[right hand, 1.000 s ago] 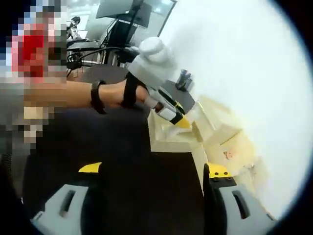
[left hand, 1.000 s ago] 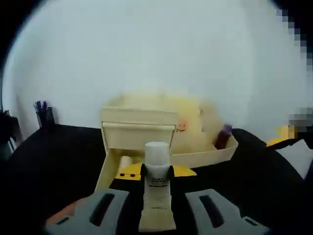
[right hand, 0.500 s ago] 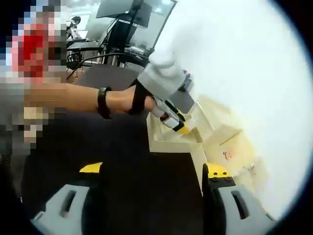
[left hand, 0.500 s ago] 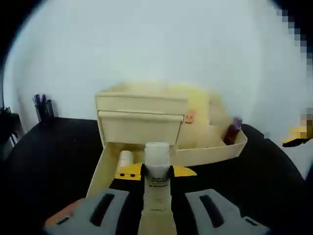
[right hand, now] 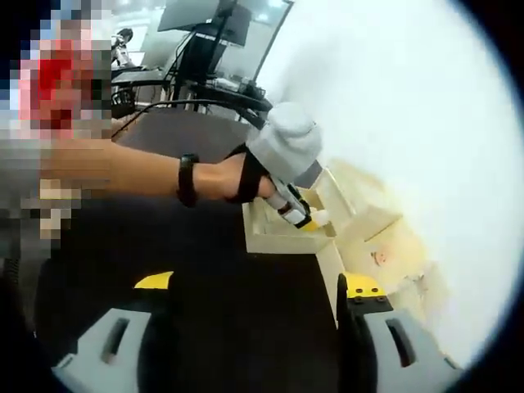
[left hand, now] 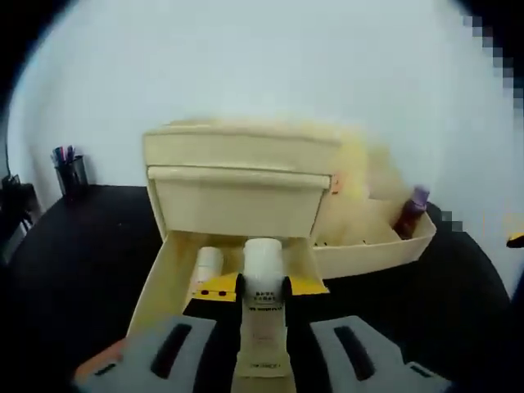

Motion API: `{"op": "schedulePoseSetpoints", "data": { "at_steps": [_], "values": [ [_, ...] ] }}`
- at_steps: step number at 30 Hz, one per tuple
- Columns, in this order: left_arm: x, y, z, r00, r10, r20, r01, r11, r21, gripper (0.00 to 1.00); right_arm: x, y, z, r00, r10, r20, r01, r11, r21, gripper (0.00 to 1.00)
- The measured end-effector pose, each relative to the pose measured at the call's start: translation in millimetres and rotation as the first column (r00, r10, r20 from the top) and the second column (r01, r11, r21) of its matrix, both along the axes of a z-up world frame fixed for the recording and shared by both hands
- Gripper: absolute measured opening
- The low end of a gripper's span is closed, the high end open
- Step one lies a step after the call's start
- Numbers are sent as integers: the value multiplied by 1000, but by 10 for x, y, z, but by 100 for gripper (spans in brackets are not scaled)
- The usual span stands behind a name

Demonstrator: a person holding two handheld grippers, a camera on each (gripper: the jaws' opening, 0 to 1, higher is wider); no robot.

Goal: Open the drawer, pick up the cosmetic bottles from the table one by one, place them into the drawer, release the gripper, close the drawer, and move the gripper away

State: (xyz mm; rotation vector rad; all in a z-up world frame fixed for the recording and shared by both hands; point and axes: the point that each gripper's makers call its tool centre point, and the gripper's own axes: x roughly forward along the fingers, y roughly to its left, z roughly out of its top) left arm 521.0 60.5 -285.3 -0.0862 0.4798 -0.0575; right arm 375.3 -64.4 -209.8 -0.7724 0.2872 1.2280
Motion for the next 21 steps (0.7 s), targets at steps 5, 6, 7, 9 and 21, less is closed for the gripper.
{"op": "schedulePoseSetpoints", "data": {
  "at_steps": [5, 6, 7, 9, 21],
  "values": [
    [33, -7, -37, 1000, 14, -6, -14, 1000, 6, 22, 35, 6, -10, 1000, 0, 2, 0, 1000, -4, 74],
    [41, -8, -47, 1000, 15, -9, -15, 1000, 9, 22, 29, 8, -18, 1000, -2, -1, 2, 1000, -2, 74],
    [50, -3, -58, 1000, 18, -13, -17, 1000, 9, 22, 24, 8, -29, 1000, -4, -3, 4, 1000, -1, 73],
    [51, -5, -83, 1000, 23, -19, -23, 1000, 14, 22, 20, 7, -45, 1000, -6, -3, 6, 1000, -3, 73],
    [105, 21, -169, 998, 25, -60, -19, 994, 104, 22, 171, -11, 53, 1000, -10, -2, 10, 1000, -5, 72]
  ]
}}
